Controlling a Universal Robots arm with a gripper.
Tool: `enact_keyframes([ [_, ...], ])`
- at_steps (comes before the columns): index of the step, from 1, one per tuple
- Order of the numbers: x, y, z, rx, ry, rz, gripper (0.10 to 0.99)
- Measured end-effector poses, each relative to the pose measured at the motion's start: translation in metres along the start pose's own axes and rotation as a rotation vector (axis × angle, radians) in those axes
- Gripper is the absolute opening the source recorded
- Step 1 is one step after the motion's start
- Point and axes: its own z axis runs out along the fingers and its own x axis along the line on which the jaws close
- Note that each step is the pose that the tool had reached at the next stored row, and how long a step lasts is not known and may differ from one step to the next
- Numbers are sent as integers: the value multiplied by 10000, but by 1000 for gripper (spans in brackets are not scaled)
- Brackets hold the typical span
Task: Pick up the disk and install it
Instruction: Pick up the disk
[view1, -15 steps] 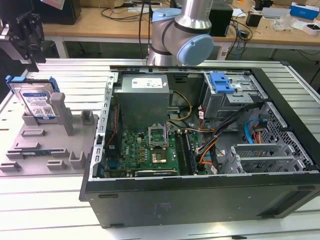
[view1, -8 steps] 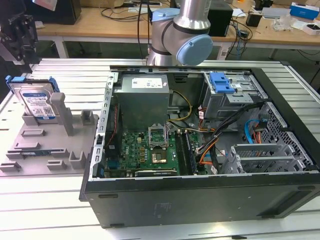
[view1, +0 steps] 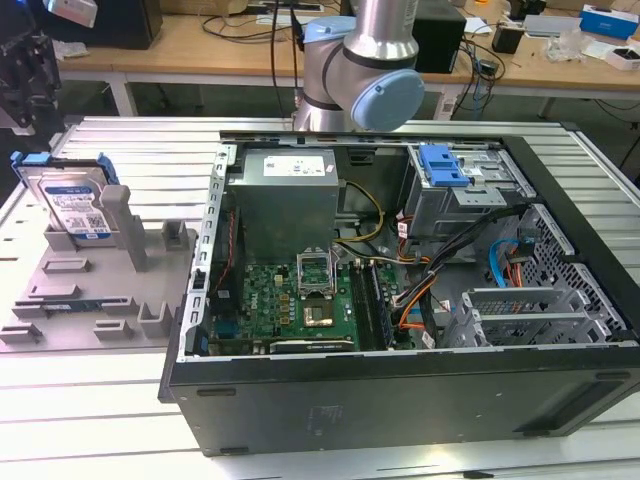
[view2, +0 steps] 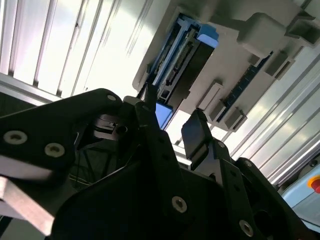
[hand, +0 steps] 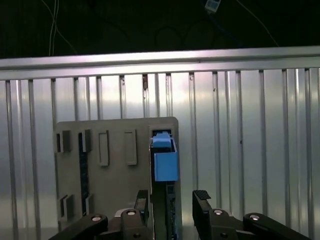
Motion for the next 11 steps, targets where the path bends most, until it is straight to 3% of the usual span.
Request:
enact_keyframes([
  [11,5,156,129,11,1,-458,482],
])
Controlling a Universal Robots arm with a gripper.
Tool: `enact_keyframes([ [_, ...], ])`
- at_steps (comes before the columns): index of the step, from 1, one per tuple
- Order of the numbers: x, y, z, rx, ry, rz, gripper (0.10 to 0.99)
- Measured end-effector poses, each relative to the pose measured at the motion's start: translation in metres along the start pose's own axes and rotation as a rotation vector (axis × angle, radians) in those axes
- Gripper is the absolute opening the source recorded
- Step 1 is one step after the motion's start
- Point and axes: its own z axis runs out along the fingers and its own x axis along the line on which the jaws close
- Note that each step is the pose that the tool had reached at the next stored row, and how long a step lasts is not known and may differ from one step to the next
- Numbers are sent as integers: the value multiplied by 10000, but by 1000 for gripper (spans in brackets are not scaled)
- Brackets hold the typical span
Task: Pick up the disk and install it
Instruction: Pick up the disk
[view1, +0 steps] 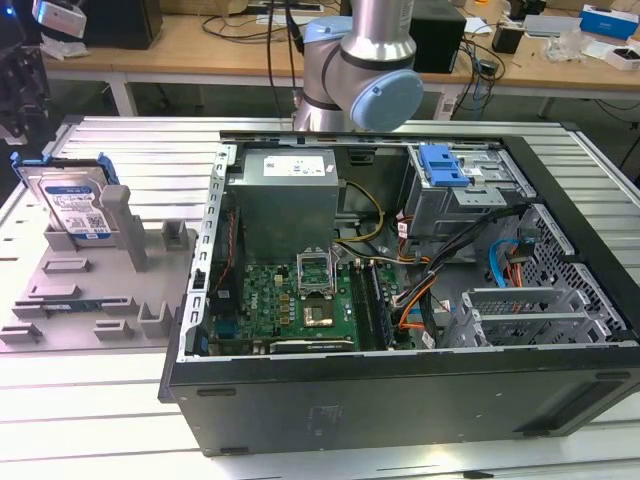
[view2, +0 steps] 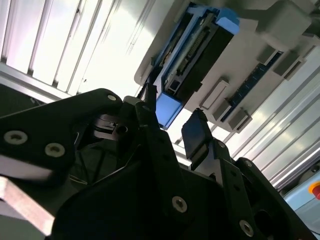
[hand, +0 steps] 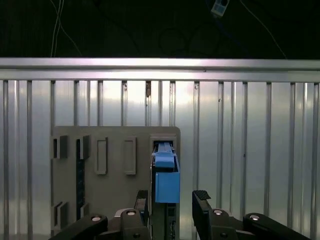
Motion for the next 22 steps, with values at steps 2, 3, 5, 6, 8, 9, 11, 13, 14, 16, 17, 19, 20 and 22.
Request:
enact_keyframes([
  [2,2,9,15,2,0,-60,482],
  [3,2,9,19,2,1,-68,482],
  [5,4,8,32,4,0,-83,482],
  [6,5,8,39,4,0,-88,482],
  [8,7,9,58,4,0,-99,482],
  [9,7,8,72,4,0,-108,482],
  [11,7,8,93,4,0,-118,482],
  [13,6,8,122,5,0,-132,482],
  [14,6,8,132,5,0,-138,482],
  [16,5,8,151,5,0,-150,482],
  [17,5,8,161,5,0,-158,482],
  [19,5,8,176,5,0,-169,482],
  [20,5,9,185,5,1,-174,482],
  [22,5,10,203,6,0,-185,482],
])
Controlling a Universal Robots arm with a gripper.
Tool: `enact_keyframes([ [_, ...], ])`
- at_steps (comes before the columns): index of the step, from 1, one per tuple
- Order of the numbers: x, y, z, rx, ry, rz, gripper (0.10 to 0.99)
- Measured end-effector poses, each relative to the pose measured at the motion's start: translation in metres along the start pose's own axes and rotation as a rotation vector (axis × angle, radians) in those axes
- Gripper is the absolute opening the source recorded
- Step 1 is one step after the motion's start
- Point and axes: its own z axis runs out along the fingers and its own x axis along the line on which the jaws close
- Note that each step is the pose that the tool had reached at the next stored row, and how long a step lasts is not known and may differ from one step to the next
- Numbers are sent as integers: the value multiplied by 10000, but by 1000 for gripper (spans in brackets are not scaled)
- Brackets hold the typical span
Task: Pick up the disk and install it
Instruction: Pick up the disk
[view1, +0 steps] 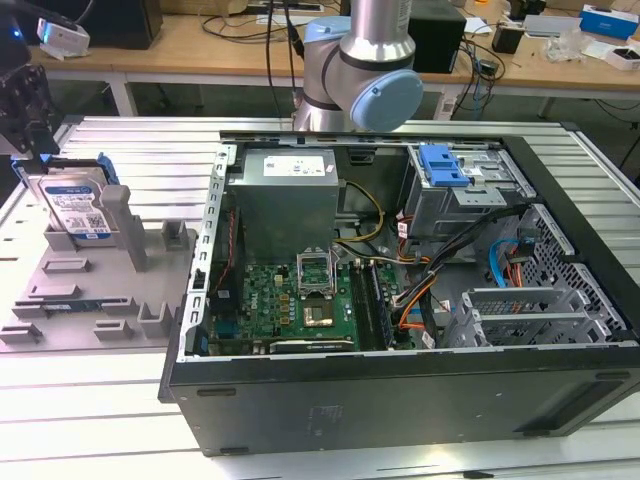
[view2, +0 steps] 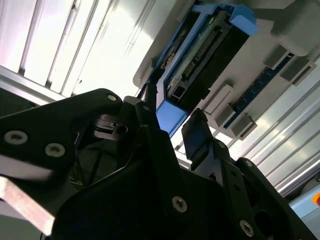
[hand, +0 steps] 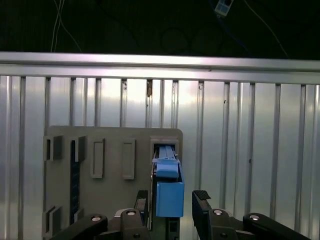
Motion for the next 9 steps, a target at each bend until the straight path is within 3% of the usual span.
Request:
enact_keyframes([
  [9,-3,12,87,1,0,-58,482],
])
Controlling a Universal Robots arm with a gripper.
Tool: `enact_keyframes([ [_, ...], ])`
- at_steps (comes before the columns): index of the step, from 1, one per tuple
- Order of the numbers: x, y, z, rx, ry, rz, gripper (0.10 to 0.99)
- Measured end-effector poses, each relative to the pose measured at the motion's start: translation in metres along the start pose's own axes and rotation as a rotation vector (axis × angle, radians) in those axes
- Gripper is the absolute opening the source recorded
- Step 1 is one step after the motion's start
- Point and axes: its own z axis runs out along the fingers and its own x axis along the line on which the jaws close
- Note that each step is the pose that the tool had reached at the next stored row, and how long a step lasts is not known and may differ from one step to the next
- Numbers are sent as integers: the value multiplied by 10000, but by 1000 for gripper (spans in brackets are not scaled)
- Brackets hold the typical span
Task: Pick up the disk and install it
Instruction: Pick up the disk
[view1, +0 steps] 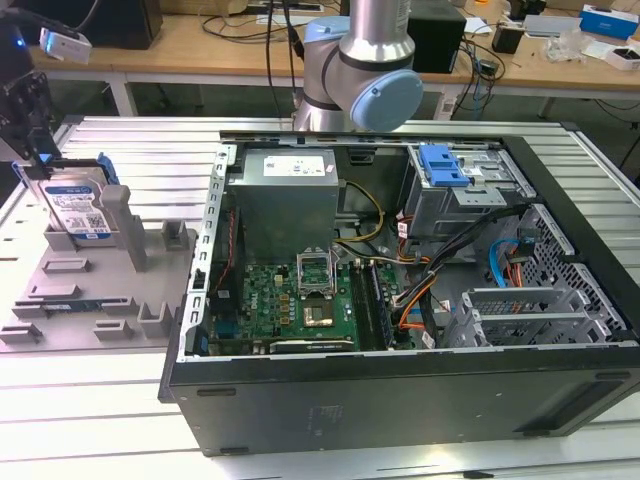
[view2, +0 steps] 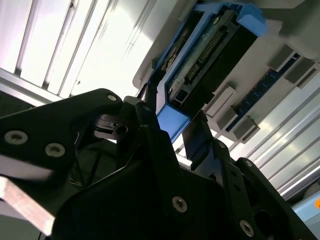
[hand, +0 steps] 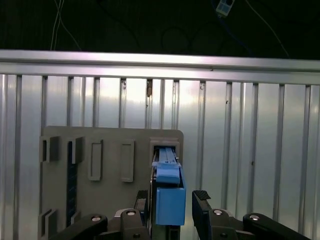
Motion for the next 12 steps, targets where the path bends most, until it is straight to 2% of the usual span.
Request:
enact_keyframes([
  [12,-2,7,90,2,1,-61,482],
])
